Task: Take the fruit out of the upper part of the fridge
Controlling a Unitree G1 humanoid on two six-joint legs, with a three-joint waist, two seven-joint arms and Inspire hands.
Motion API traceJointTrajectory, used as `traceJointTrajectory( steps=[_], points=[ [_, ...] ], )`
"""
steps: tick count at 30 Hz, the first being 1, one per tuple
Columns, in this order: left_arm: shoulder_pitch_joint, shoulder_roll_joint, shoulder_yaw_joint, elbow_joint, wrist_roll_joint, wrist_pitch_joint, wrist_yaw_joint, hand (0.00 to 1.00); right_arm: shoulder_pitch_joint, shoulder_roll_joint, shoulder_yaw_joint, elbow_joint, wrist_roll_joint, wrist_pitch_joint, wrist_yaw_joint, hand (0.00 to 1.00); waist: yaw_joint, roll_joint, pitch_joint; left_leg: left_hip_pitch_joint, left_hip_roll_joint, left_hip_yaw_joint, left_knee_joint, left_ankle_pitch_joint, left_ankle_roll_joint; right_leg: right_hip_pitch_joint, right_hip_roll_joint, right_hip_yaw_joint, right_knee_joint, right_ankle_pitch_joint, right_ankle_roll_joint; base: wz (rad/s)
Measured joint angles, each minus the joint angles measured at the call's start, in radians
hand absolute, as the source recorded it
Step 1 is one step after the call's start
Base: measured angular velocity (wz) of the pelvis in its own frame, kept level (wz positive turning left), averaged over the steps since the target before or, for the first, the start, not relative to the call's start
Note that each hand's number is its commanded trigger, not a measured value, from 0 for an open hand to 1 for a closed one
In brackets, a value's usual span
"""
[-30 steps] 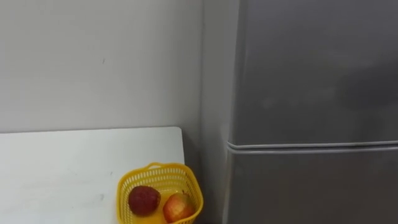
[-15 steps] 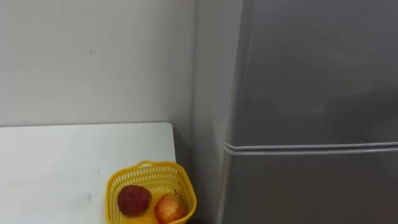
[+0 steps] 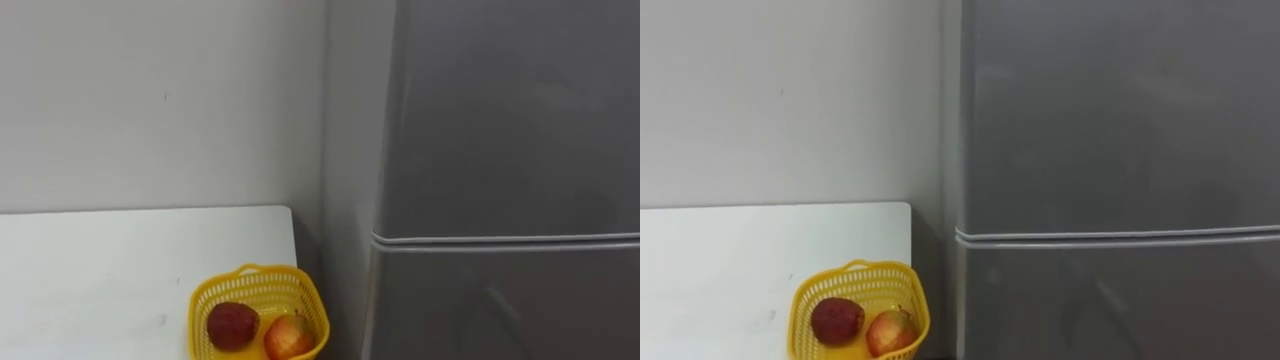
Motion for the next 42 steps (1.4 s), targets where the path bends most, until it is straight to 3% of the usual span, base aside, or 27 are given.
traceJointTrajectory(
  steps=[1, 8, 16, 25, 33, 42],
  points=[
    [0.007, -0.001, 0.0, 0.001, 0.0, 0.001, 0.0, 0.0, -0.007, 0.003, 0.0, 0.036, 0.003, -0.002, 0.001, 0.0, 0.0, 0.003, 0.0031, 0.001, 0.0, 0.0, 0.002, 0.0, 0.0, -0.001, -0.001, -0.001, 0.0, -0.001, 0.0, 0.0],
    [0.013, -0.002, 0.001, -0.001, 0.015, 0.009, -0.02, 0.0, -0.051, 0.005, 0.021, 0.239, 0.04, 0.002, 0.046, 0.0, 0.007, -0.001, 0.0025, 0.002, -0.002, -0.006, 0.003, 0.0, 0.0, 0.01, -0.003, -0.007, -0.003, -0.002, 0.001, 0.03],
    [0.013, -0.009, 0.0, 0.002, 0.04, 0.059, -0.048, 0.0, -0.069, 0.02, 0.059, 0.475, 0.037, 0.08, 0.168, 0.0, 0.01, 0.0, 0.0034, 0.017, -0.006, -0.033, 0.002, 0.0, -0.001, 0.038, -0.002, -0.023, -0.015, -0.009, 0.002, 0.09],
    [0.014, -0.026, 0.0, 0.004, 0.042, 0.066, -0.076, 0.0, -0.098, 0.059, 0.068, 0.504, 0.065, 0.101, 0.244, 0.0, 0.006, 0.004, 0.006, 0.027, -0.007, -0.04, 0.002, 0.0, -0.001, 0.045, -0.004, -0.029, -0.016, -0.01, 0.002, 0.01],
    [0.009, -0.038, -0.004, 0.004, 0.042, 0.097, -0.113, 0.0, -0.097, 0.063, 0.082, 0.508, 0.025, 0.132, 0.301, 0.0, 0.006, 0.013, 0.0056, 0.028, -0.008, -0.041, 0.0, 0.0, -0.001, 0.044, -0.003, -0.026, -0.017, -0.012, 0.002, 0.0],
    [-0.006, -0.041, -0.02, 0.004, 0.05, 0.11, -0.135, 0.0, -0.098, 0.063, 0.088, 0.51, -0.011, 0.132, 0.317, 0.0, 0.006, 0.023, 0.0061, 0.029, -0.008, -0.041, 0.0, 0.0, -0.001, 0.044, -0.002, -0.024, -0.016, -0.012, 0.002, 0.0]
  ],
)
